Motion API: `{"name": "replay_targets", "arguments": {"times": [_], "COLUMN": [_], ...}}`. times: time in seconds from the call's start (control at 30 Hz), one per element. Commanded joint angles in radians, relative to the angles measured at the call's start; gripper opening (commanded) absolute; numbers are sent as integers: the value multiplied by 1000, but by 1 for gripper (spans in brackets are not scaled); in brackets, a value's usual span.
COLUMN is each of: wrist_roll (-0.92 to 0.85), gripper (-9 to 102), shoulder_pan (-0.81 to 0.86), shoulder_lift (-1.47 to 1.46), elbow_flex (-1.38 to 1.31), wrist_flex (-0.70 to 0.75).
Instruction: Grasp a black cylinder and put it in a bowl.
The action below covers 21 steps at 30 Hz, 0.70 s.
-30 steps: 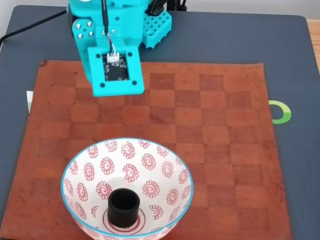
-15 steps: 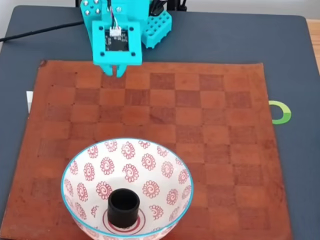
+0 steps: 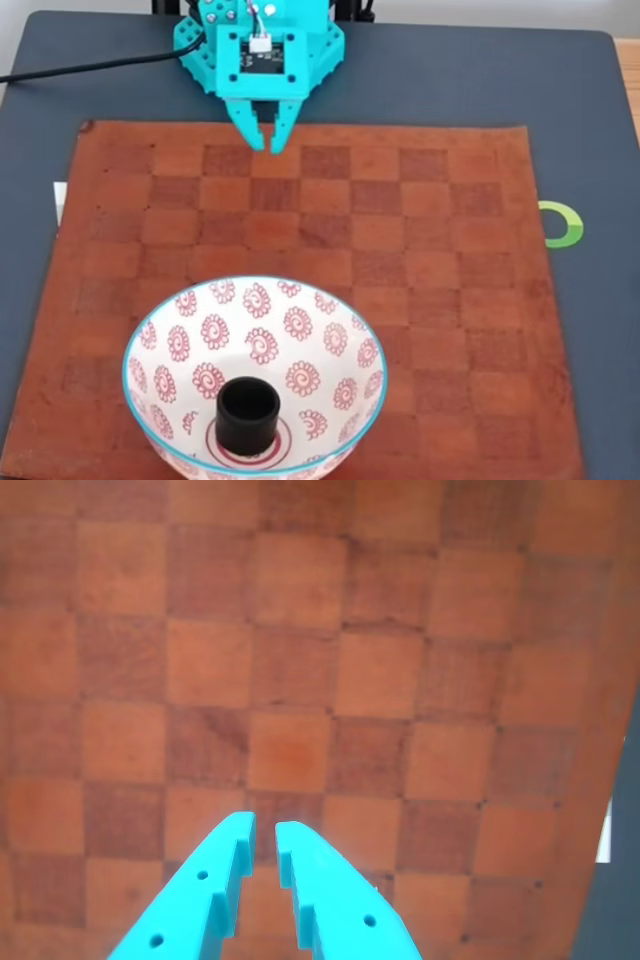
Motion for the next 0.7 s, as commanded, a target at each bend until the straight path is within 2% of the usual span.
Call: {"name": "replay_targets", "arguments": {"times": [0.0, 0.37, 0.67], "wrist_roll": [31, 52, 67], "gripper": [0, 0, 0], "shoulder_pan": [-18, -17, -18], "shoulder_lift": [117, 566, 733], "elbow_flex": [72, 305, 430], "wrist_flex": [-11, 5, 8]}}
